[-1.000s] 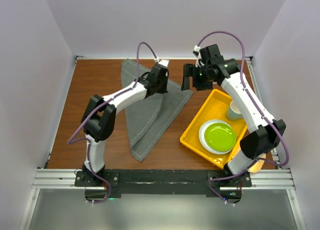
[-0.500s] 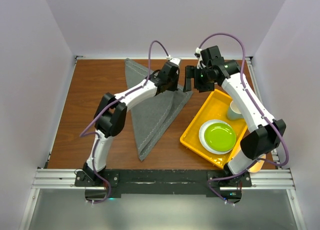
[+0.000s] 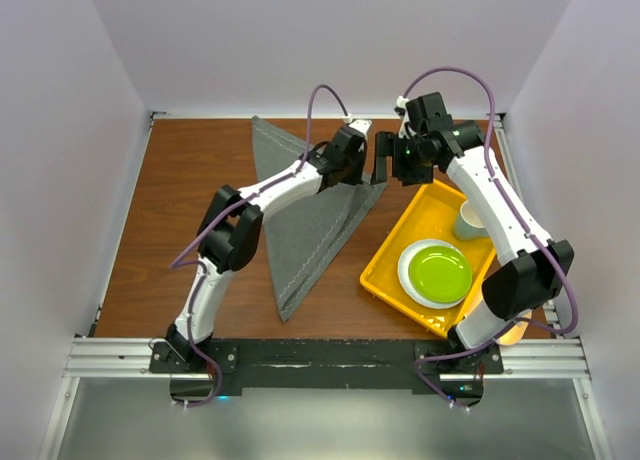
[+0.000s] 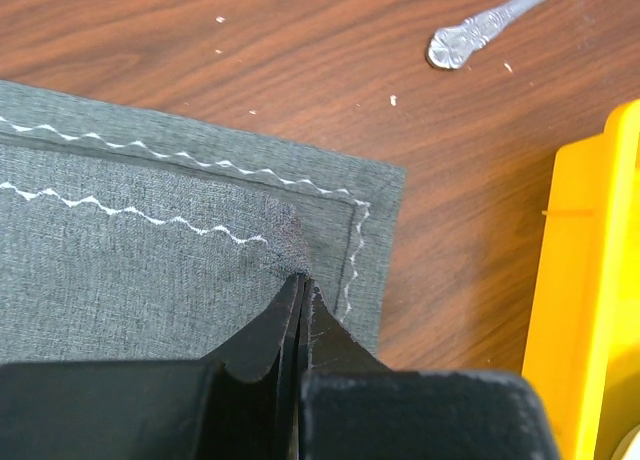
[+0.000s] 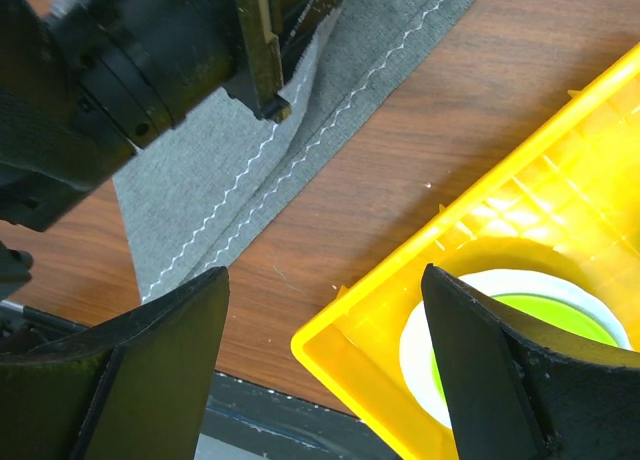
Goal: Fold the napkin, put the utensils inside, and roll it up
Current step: Fold the napkin
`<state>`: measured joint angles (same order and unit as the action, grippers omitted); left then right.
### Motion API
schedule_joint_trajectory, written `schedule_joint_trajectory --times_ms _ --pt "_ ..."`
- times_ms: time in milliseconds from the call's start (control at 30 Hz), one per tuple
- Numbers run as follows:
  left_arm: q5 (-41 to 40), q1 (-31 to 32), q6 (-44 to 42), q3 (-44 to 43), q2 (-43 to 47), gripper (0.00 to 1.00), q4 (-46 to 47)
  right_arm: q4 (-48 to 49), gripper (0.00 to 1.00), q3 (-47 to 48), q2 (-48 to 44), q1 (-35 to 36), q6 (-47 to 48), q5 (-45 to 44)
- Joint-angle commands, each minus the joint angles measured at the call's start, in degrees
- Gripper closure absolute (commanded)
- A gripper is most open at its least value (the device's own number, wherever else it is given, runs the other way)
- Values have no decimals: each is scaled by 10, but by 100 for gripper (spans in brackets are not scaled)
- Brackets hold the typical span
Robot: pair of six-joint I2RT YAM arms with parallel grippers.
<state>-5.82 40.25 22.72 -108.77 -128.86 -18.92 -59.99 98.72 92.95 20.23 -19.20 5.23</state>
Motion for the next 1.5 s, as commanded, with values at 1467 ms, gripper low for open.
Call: schedule_joint_trajectory --times_ms 1467 --pt "23 29 -15 -91 -61 100 60 -14 18 -9 -21 -24 -12 -16"
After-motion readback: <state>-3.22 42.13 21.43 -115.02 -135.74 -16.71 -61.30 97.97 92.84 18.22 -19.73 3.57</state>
